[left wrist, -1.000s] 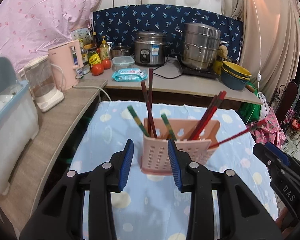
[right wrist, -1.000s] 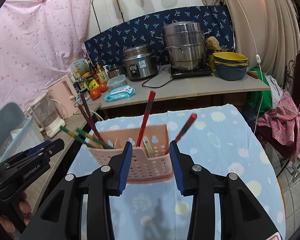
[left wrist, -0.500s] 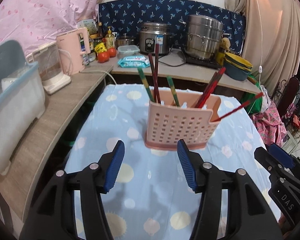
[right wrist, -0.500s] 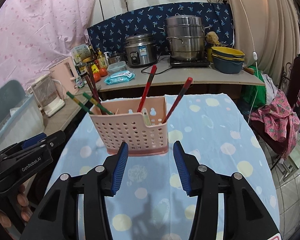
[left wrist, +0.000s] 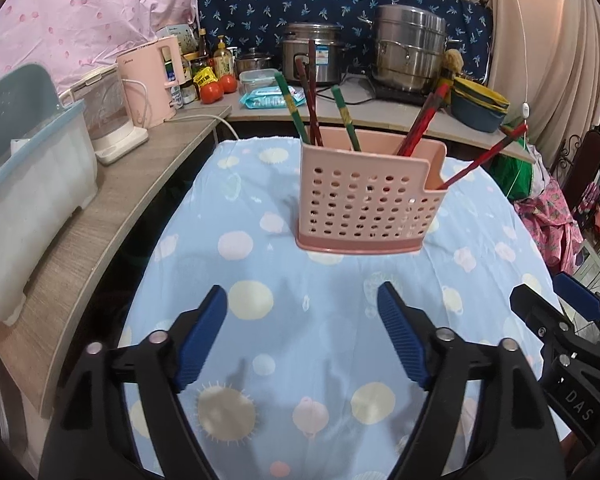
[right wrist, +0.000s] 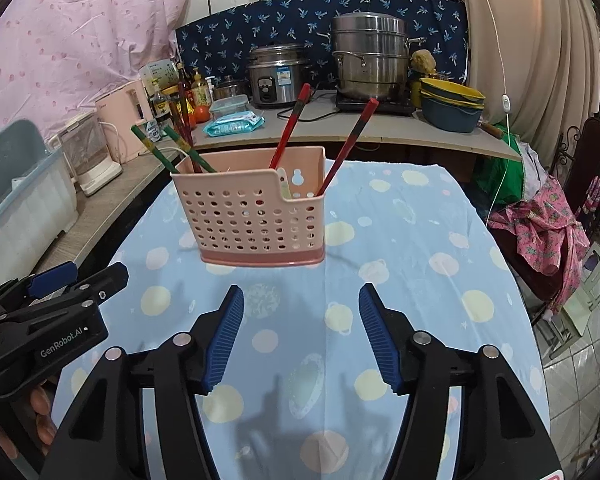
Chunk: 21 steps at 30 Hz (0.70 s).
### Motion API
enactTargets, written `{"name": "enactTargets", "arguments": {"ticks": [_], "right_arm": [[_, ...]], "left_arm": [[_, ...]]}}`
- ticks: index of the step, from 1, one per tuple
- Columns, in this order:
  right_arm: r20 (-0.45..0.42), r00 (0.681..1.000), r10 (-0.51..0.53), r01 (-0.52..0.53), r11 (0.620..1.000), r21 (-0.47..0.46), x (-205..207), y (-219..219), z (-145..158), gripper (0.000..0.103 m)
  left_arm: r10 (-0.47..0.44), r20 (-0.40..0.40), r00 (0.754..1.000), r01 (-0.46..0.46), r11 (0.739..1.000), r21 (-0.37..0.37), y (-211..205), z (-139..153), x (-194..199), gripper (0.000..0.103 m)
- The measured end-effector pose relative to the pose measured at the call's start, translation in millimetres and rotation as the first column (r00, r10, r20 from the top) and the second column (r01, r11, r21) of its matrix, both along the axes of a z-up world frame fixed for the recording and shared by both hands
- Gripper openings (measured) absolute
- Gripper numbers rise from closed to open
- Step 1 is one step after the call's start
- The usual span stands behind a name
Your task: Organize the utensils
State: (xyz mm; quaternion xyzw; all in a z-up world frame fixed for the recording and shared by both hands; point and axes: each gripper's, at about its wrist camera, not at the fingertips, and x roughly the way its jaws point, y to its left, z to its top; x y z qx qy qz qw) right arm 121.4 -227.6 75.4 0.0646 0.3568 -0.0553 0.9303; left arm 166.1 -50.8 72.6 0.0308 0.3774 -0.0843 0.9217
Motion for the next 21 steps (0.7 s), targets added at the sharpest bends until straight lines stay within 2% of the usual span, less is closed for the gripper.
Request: {"name": "enactTargets", "arguments": {"ticks": [5,10,17,19,21], "right_arm": [[-0.019,1.000,0.005,-0.005,1.000,0.003,-3,0,-8,0.069],[-0.021,1.000,-0.016,0.016,1.000,0.021,-5,-6,-12,0.084],[-0.035,0.999,-0.026,0.027,0.998,0.050,-4,-13,-20,0.088],[-0.032,0.999,-0.033,0.035,0.998,0.055,-5,-15,-21,0.096],[-0.026,0.999,-0.036,0.037,0.998,0.047,-7,-15,-22,0.096]], "left_arm": [[0.017,-0.010,1.000,-0.017,1.000,0.021,1,-7,-3,0.087],[0.035,-0.031,0.999,-0.035,0.999,0.030,5,-15,-3,0.091],[0.054,-0.042,0.998,-0.052,0.997,0.050,8,-22,-3,0.094],[0.059,-0.047,0.997,-0.056,0.997,0.051,10,-23,-3,0.094],[0.067,-0.050,0.997,-0.064,0.996,0.054,12,-24,-3,0.094]]}}
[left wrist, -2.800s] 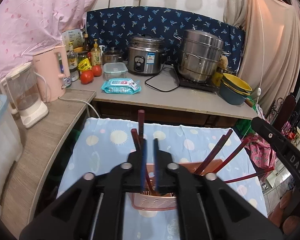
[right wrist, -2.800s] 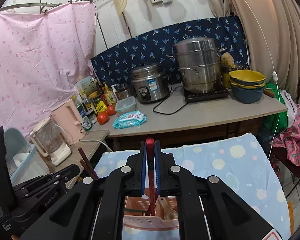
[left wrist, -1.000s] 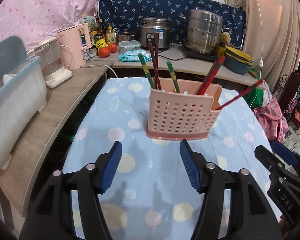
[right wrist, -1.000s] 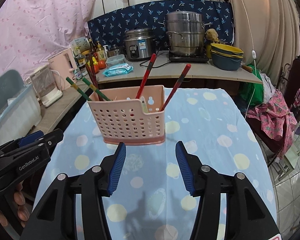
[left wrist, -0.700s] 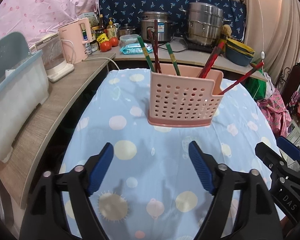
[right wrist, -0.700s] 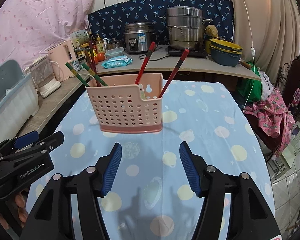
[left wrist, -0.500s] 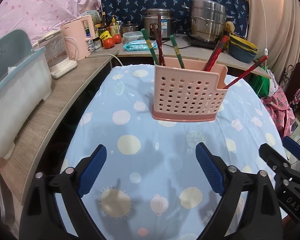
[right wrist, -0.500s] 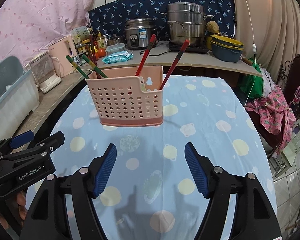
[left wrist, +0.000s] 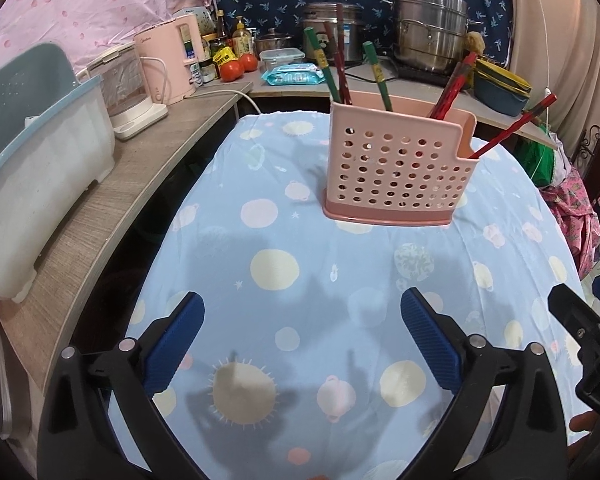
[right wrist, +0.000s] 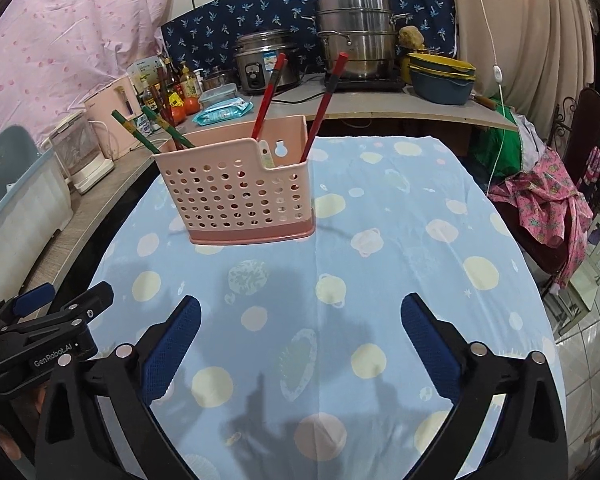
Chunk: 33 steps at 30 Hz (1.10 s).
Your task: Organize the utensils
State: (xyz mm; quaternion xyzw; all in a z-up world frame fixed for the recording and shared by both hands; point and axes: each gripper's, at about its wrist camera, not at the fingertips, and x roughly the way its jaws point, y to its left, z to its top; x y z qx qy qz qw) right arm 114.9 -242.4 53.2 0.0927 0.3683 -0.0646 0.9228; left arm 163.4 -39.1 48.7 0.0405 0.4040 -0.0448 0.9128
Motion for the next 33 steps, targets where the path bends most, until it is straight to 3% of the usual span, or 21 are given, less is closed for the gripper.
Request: {"name": "enactTargets", "arguments": {"ticks": [10,33], "right_arm": [[-0.004,1.000,0.010,-0.010,0.998,-0.065,-3,6,-4,0.096],[-0.028,1.000,0.013,-0.015,0.998,-0.062,-4,9,-13,0.096]], "left_arm": [[0.023,0.001,1.000,-0.023,1.000,0.017,3,-1,-2,0.095],[0.045,0.006,0.999,-0.045,0.998,0.034,5,-6,-8,0.095]]}}
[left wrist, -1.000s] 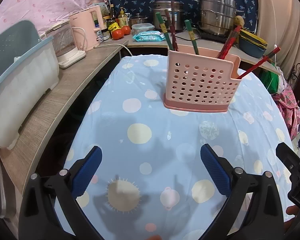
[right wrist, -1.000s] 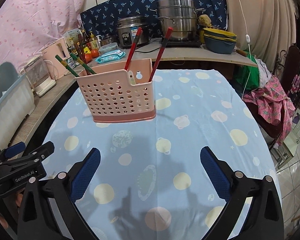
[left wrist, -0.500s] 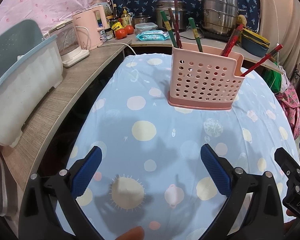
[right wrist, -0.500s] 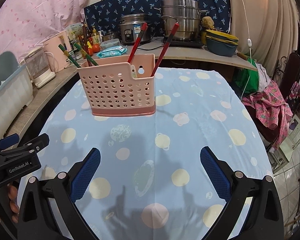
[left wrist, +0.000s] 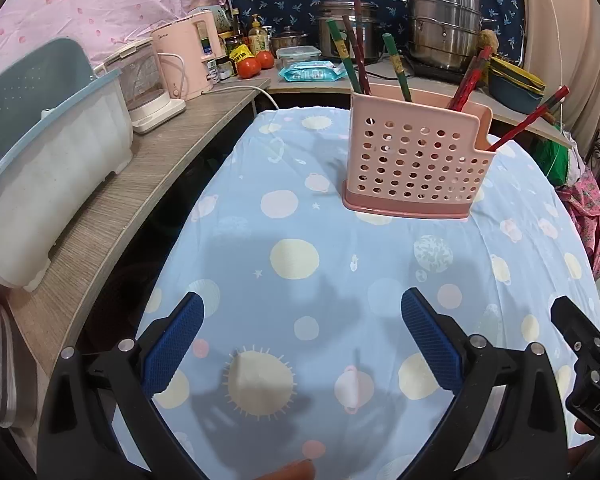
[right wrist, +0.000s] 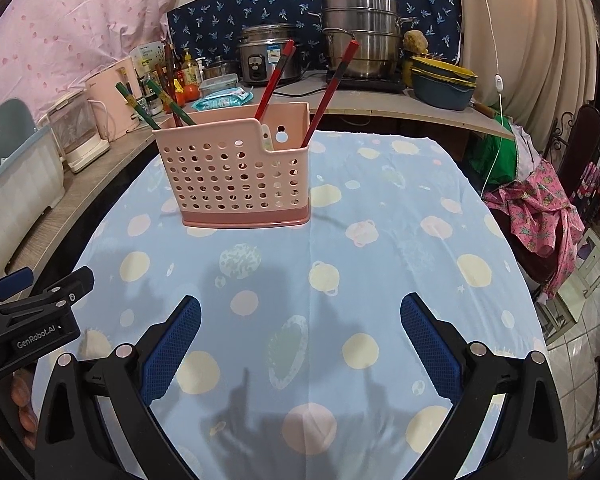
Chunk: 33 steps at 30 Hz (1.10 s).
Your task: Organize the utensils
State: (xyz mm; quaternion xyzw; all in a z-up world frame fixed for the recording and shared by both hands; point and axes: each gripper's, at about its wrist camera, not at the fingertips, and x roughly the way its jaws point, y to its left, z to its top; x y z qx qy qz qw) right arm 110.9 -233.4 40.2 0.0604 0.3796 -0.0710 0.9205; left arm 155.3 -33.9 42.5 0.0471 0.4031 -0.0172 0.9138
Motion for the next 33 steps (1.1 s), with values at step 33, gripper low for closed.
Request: {"name": "enactTargets", "arguments": {"ticks": [33], "right_arm": [[-0.010,1.000,-0.001,0.001,1.000,0.006,-0.7,3.5,-5.3,0.096]], "left_arm": [[0.004,-0.024,1.000,-0.005,1.000,-0.011,-1.4,-6.3,-2.0,0.095]]}}
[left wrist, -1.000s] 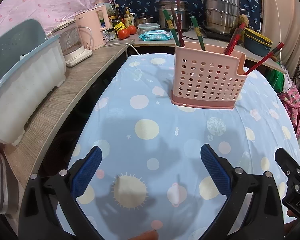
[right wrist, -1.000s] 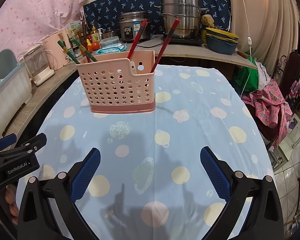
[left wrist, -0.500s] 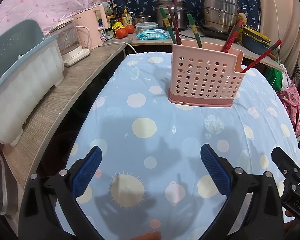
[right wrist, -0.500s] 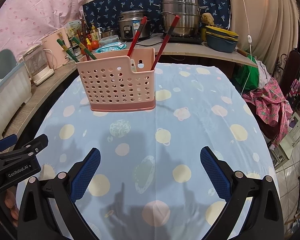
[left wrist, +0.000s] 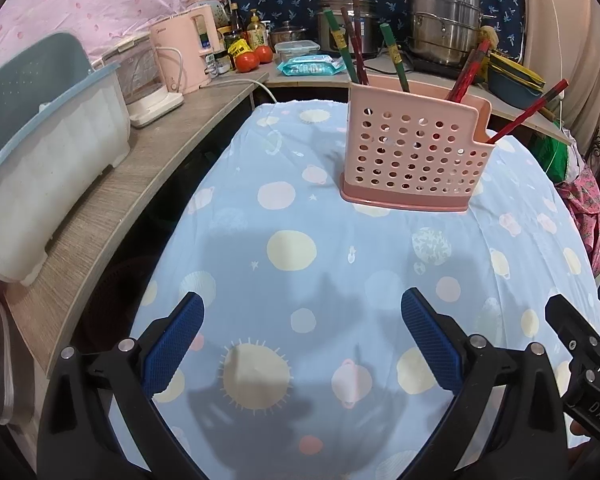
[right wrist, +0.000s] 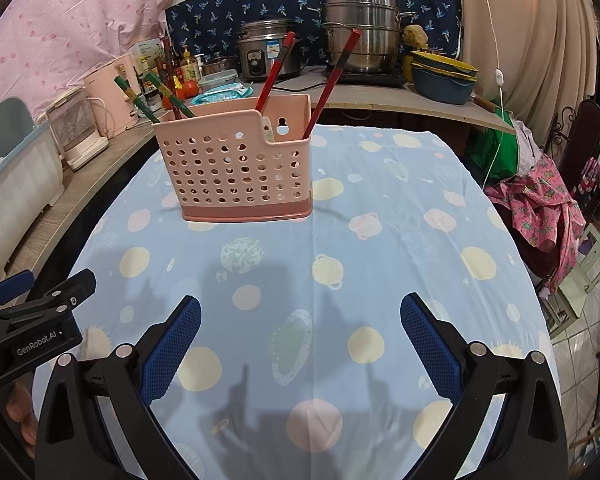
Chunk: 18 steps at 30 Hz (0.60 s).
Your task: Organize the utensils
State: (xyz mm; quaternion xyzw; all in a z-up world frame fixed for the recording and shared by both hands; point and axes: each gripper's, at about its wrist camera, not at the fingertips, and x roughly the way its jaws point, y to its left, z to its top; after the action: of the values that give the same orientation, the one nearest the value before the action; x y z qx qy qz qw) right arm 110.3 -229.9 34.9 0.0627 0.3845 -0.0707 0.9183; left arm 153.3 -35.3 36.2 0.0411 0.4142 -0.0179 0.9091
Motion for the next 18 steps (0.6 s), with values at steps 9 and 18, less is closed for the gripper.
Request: {"name": "enactTargets", "arguments": {"ticks": [9,18], "right_arm": [[-0.005,1.000,-0.002,0.002,1.000,0.002,-0.2,1.0,-2.1,0.096],[-0.005,1.000,-0.006,0.006,1.000,0.005,-1.3,0.9,-3.1,0.096]], "left_arm": [[0.002,-0.004,1.000,-0.002,1.000,0.003,-0.1,-1.8,1.6,0.095],[0.003,-0.005,1.000,-0.003,1.000,0.004,-0.8,-2.3,1.3,0.095]]}}
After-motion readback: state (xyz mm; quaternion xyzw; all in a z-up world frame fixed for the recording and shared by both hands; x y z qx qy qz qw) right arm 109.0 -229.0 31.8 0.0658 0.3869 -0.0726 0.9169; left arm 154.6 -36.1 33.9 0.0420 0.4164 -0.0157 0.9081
